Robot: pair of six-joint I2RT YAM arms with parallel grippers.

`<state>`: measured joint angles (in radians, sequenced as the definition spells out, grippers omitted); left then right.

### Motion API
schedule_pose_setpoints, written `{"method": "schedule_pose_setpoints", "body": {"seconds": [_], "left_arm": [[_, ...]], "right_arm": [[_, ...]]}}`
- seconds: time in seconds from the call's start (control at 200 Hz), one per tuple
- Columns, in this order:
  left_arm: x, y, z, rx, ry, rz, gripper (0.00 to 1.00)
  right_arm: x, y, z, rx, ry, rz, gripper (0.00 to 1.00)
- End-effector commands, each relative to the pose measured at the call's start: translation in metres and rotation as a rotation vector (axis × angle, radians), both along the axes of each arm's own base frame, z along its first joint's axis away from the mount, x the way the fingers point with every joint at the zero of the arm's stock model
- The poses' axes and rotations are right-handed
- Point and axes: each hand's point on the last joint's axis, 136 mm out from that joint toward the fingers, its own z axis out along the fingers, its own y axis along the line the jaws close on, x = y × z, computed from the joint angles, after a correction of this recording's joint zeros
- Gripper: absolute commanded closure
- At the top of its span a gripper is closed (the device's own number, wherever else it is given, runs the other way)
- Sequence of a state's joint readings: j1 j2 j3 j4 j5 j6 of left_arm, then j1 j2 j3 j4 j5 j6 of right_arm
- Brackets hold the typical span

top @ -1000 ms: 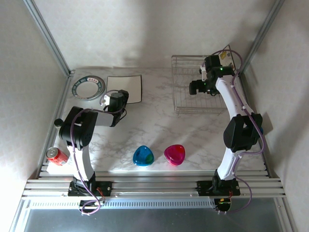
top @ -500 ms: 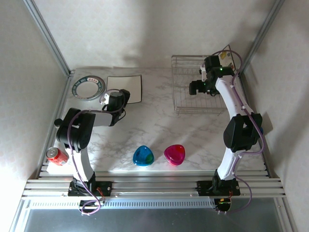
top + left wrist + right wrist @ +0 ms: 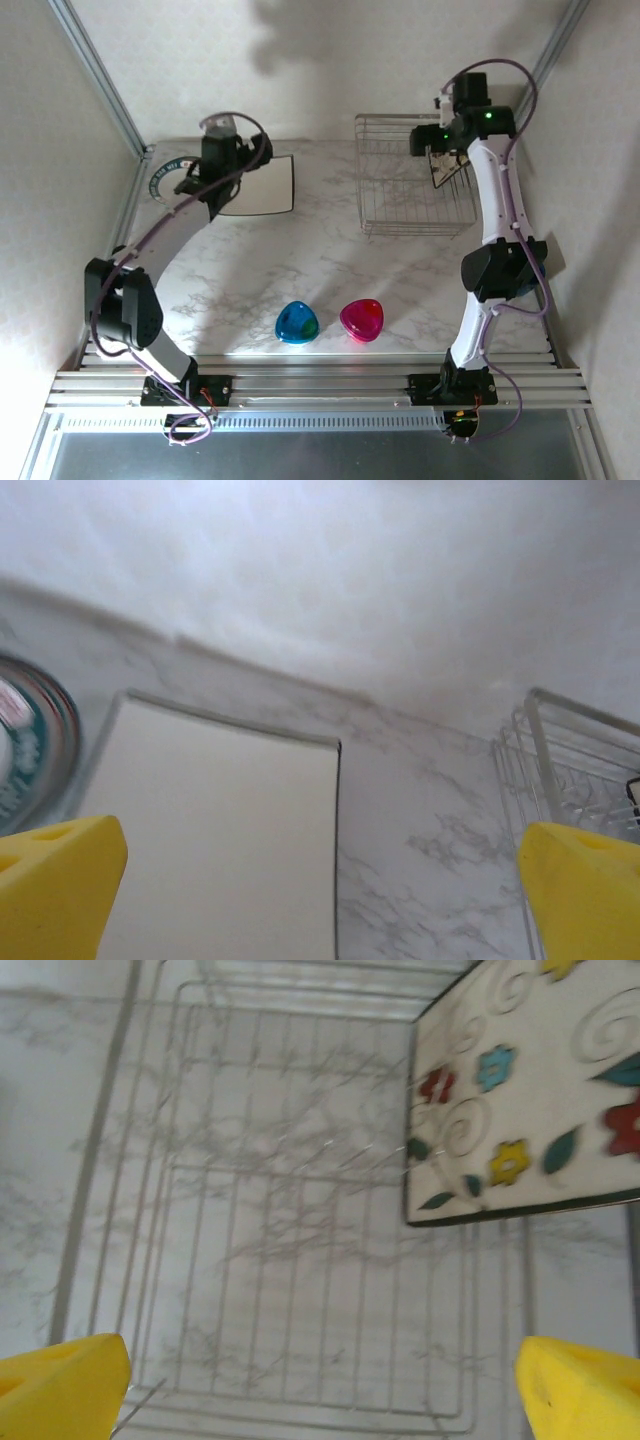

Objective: Unload the plates from the dish rack

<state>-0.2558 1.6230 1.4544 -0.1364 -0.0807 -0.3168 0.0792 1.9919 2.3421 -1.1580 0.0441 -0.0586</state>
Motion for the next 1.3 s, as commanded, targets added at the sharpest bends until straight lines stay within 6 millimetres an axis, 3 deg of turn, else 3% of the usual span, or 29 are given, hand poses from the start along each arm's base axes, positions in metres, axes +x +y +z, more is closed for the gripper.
{"method": "schedule_pose_setpoints", "body": {"seconds": [0.0, 0.065, 0.526, 0.981, 1.292], "left_arm": [[-0.016, 0.026, -0.007, 0.253, 0.181, -0.097, 0.00], [-0.012, 0.028, -0.008, 0.275, 0.235, -0.139, 0.01], [0.008, 0.040, -0.078, 0.247, 0.516, -0.250, 0.00], [0.009, 0.038, -0.111, 0.227, 0.569, -0.264, 0.00], [0.010, 0.037, -0.116, 0.228, 0.577, -0.267, 0.00]], "right_arm": [[0.002, -0.039, -0.008, -0.059, 0.047, -0.069, 0.01], [0.009, -0.052, -0.007, -0.083, 0.035, -0.099, 0.01], [0.041, -0.130, -0.014, -0.107, -0.018, -0.218, 0.01], [0.105, -0.137, -0.050, -0.094, -0.108, -0.194, 0.02], [0.130, -0.134, -0.063, -0.065, -0.159, -0.174, 0.14]]}}
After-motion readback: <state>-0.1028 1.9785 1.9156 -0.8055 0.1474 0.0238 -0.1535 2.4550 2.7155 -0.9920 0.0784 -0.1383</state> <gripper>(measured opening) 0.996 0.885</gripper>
